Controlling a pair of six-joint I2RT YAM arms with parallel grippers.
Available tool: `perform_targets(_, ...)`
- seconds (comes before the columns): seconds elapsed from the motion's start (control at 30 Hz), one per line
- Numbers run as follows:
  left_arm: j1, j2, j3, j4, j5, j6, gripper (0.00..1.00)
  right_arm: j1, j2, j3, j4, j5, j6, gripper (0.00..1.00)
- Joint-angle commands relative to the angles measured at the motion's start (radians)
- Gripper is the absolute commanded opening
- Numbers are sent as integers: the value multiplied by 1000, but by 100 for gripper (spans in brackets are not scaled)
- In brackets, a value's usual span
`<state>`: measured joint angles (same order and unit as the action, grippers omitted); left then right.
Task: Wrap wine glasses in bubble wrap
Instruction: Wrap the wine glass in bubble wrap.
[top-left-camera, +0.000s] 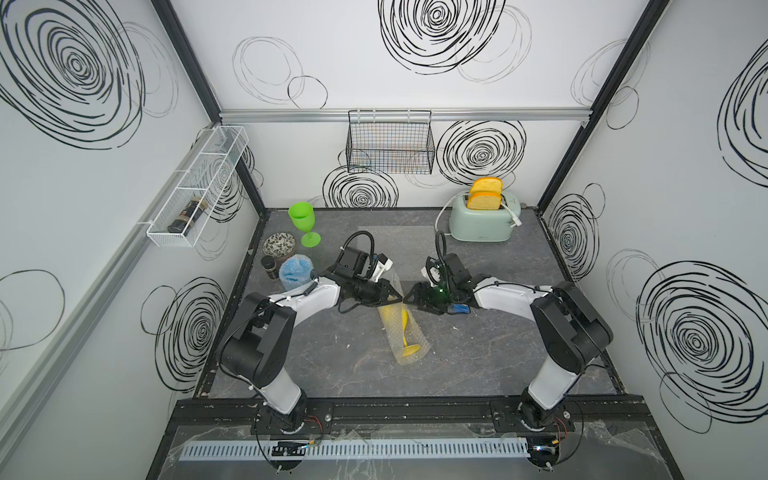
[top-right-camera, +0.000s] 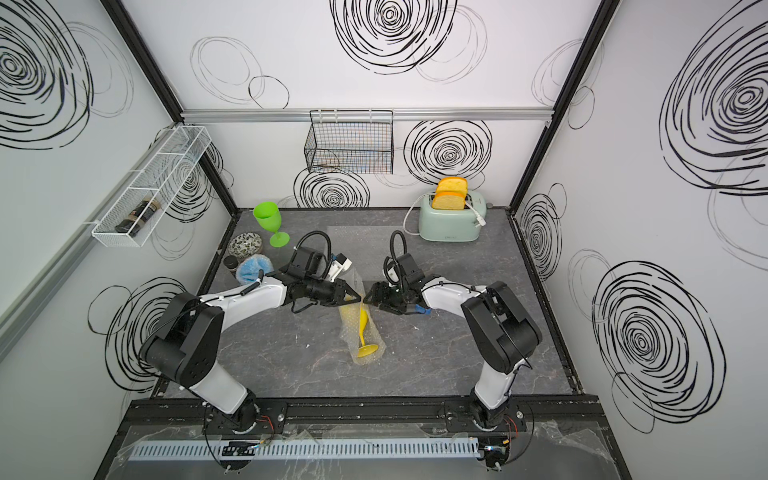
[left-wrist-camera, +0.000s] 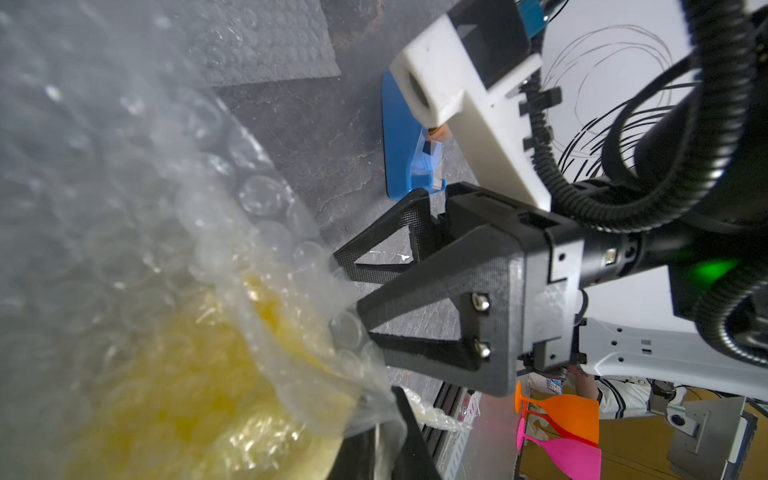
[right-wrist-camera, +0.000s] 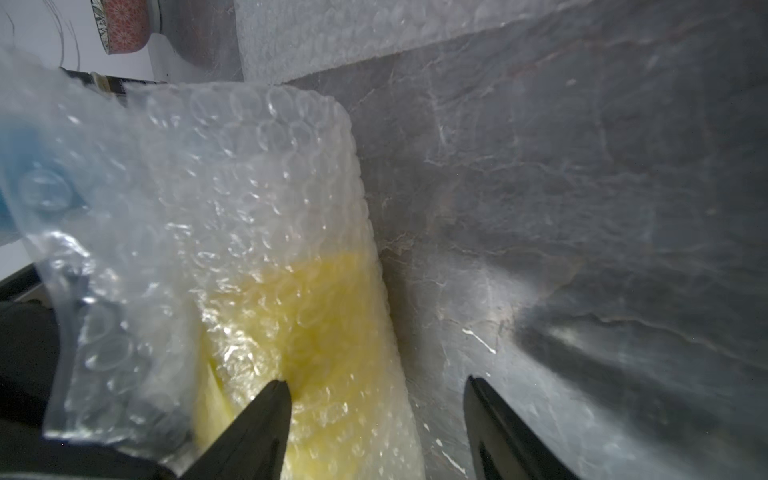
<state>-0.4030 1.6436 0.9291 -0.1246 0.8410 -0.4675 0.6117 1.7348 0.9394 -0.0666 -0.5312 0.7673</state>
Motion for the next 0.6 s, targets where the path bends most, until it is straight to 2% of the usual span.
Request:
perform_targets(0.0, 0, -18, 15, 17, 15, 18, 16, 14, 27, 12, -18, -5, 10, 70)
perform_targets(0.43, 49, -45, -52, 26, -18, 35, 22, 49, 6, 11, 34, -54, 40, 70)
perform_targets(0.57, 65, -75, -88, 34, -44, 62, 26, 68, 9, 11, 63, -66, 54, 70)
